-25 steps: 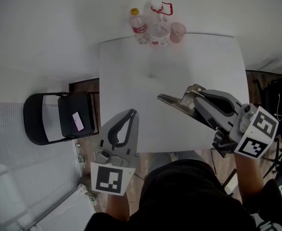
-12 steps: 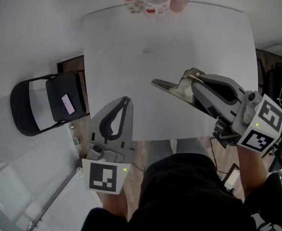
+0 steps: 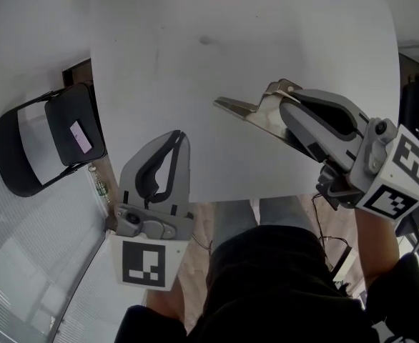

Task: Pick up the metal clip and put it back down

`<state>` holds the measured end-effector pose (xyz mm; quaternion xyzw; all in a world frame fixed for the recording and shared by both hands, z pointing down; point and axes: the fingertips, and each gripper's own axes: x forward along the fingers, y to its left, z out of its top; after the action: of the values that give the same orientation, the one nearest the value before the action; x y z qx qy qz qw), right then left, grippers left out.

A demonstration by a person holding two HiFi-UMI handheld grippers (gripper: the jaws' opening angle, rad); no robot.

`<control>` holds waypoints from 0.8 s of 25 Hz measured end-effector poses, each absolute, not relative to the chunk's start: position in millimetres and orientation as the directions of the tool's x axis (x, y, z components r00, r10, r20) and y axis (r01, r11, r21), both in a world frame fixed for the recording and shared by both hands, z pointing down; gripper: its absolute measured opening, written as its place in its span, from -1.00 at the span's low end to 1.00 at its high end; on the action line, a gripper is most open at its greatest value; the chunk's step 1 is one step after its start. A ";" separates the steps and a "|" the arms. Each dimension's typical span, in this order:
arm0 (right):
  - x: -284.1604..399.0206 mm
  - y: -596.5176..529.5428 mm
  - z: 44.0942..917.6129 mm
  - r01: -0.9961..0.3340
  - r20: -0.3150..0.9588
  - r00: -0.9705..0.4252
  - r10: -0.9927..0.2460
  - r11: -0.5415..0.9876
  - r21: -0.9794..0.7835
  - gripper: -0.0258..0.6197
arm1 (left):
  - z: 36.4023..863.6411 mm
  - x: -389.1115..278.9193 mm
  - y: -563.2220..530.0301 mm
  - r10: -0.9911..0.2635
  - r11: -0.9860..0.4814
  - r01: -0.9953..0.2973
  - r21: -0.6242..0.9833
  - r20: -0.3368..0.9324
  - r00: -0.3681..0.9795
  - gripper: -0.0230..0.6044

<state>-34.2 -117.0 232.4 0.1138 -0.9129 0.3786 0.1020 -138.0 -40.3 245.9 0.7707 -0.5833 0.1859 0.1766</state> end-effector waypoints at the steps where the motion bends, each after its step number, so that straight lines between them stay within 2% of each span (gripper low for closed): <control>1: -33.5 -116.3 235.9 -0.287 0.278 -0.952 -0.127 0.682 -0.672 -0.81 | 248.8 -135.8 -39.2 -0.829 -0.258 -0.964 0.063 0.498 0.255 -0.85; 10: -36.5 -118.8 284.3 -0.270 0.290 -0.954 -0.081 0.657 -0.704 -0.81 | 295.4 -122.2 -41.1 -0.790 -0.261 -0.959 0.110 0.547 0.278 -0.85; 20: -33.1 -110.9 296.8 -0.276 0.326 -0.945 -0.034 0.619 -0.735 -0.81 | 305.1 -111.7 -43.0 -0.770 -0.277 -0.948 0.155 0.554 0.316 -0.85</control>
<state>-33.1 -110.9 296.8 0.0872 -0.8886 0.4275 0.1412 -111.7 -43.0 305.1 0.7764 -0.5533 0.1896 0.2347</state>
